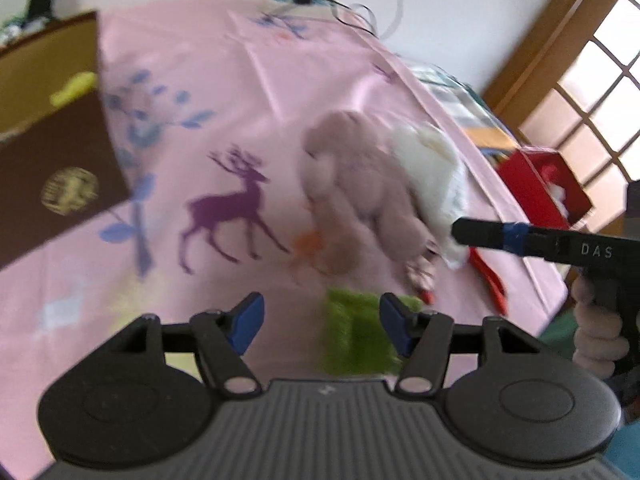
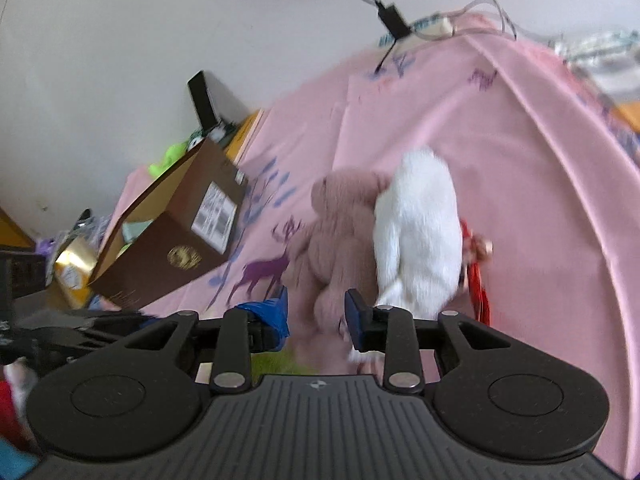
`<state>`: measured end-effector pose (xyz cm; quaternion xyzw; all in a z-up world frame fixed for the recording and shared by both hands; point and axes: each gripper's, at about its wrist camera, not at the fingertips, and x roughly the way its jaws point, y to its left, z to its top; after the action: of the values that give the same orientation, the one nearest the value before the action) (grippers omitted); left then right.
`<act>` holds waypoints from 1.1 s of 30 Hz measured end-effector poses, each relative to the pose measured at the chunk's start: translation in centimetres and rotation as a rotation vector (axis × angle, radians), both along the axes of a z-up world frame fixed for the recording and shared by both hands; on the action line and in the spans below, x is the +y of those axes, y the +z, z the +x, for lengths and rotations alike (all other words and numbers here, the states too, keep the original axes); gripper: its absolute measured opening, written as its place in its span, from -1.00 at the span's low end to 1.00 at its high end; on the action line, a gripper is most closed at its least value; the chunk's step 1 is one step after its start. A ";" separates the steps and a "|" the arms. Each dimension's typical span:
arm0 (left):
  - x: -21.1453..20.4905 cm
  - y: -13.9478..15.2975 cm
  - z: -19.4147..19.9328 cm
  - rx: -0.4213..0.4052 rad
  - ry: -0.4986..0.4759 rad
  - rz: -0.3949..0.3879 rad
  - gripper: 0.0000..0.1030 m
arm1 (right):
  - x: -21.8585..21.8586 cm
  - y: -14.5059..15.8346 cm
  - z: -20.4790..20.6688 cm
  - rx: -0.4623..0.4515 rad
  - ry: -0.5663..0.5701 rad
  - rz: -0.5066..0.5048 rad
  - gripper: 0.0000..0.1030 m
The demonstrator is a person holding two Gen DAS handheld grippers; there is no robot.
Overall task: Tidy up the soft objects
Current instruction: 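Grasp the green knitted cloth with the right gripper, then carry the green knitted cloth with the right gripper into the box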
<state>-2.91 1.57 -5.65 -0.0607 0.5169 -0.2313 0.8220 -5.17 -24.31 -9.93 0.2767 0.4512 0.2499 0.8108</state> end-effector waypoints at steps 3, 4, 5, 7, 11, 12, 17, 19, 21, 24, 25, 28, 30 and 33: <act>-0.7 -0.6 -0.4 0.038 -0.054 -0.035 0.23 | 0.1 -0.3 -0.4 0.057 0.086 0.031 -0.74; -1.0 -0.8 -0.5 0.044 -0.072 -0.038 0.24 | 0.4 -0.5 -0.6 0.075 0.125 0.029 -0.74; -1.4 -1.0 -0.6 0.050 -0.093 -0.037 0.24 | 0.8 -0.6 -0.7 0.089 0.151 0.022 -0.73; -1.9 -1.4 -0.8 0.058 -0.114 -0.034 0.24 | 1.4 -1.2 -1.0 0.125 0.189 0.013 -0.73; -2.4 -2.2 -0.9 0.079 -0.126 -0.035 0.24 | 2.1 -2.6 -1.2 0.201 0.162 0.043 -0.65; -2.5 -2.5 -0.9 0.086 -0.127 -0.032 0.24 | 2.1 -2.9 -1.2 0.216 0.149 0.049 -0.65; -2.2 -3.1 -1.1 0.095 -0.118 -0.059 0.21 | 2.3 -3.6 -0.7 0.280 0.105 0.100 -0.64; -2.3 -3.3 -1.1 0.097 -0.116 -0.075 -0.02 | 2.5 -3.7 -0.6 0.290 0.102 0.107 -0.64; -2.2 -3.6 -1.1 0.106 -0.116 -0.096 -0.08 | 3.1 -3.9 -0.5 0.305 0.109 0.112 -0.64; -2.1 -3.8 -1.3 0.098 -0.111 -0.095 -0.31 | 3.7 -4.0 -0.5 0.321 0.095 0.120 -0.65; -2.1 -3.8 -1.4 0.092 -0.112 -0.093 -0.37 | 3.8 -4.0 -0.4 0.327 0.092 0.125 -0.68; -1.4 -3.6 -1.5 0.086 -0.107 -0.116 -0.57 | 4.4 -3.6 -0.3 0.322 0.105 0.125 -0.71; -0.9 -3.3 -1.8 0.075 -0.108 -0.129 -0.58 | 4.9 -3.2 -0.2 0.307 0.121 0.128 -0.74; 0.0 -2.8 -2.0 0.058 -0.102 -0.138 -0.60 | 6.1 -2.4 0.0 0.277 0.144 0.120 -0.76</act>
<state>-4.88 1.53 -8.46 -0.0971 0.5257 -0.3062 0.7877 -5.19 -18.20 -12.30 0.3234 0.5617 0.2932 0.7028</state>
